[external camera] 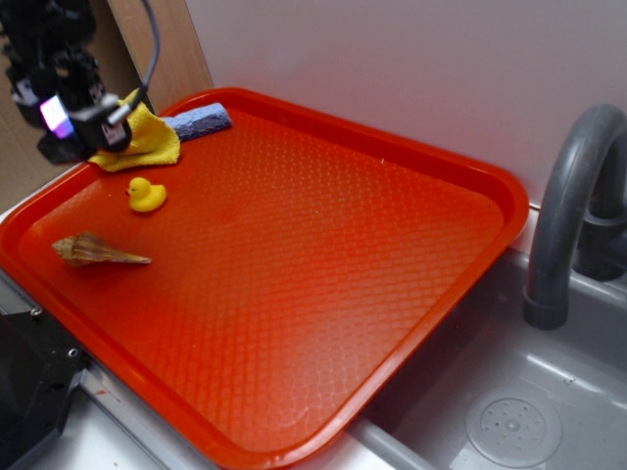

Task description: Grab the black box.

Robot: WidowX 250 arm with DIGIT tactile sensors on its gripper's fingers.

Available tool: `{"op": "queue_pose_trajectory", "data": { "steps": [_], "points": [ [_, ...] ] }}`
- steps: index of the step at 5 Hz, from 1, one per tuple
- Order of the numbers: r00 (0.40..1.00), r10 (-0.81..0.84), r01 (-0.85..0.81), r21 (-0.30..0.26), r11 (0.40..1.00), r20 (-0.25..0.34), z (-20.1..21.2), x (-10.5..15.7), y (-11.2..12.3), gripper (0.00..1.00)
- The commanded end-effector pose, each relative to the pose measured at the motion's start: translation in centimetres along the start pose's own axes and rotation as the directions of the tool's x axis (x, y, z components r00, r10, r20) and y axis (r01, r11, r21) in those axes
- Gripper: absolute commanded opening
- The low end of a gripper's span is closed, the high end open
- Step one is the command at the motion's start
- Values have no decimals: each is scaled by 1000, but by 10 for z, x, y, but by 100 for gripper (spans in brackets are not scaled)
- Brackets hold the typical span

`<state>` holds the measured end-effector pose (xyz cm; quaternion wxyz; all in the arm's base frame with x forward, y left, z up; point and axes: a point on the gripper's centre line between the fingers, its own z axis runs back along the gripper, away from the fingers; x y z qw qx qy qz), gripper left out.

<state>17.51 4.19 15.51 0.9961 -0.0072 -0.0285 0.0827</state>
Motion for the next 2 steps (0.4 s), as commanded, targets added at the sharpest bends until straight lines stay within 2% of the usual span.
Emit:
{"op": "queue_pose_trajectory", "data": {
  "steps": [1,2],
  "points": [
    [992,-107,110,-37,993,70,72,2,-32,0],
    [993,-91,94,-44,995,71,71,-1,-34,0]
  ]
}}
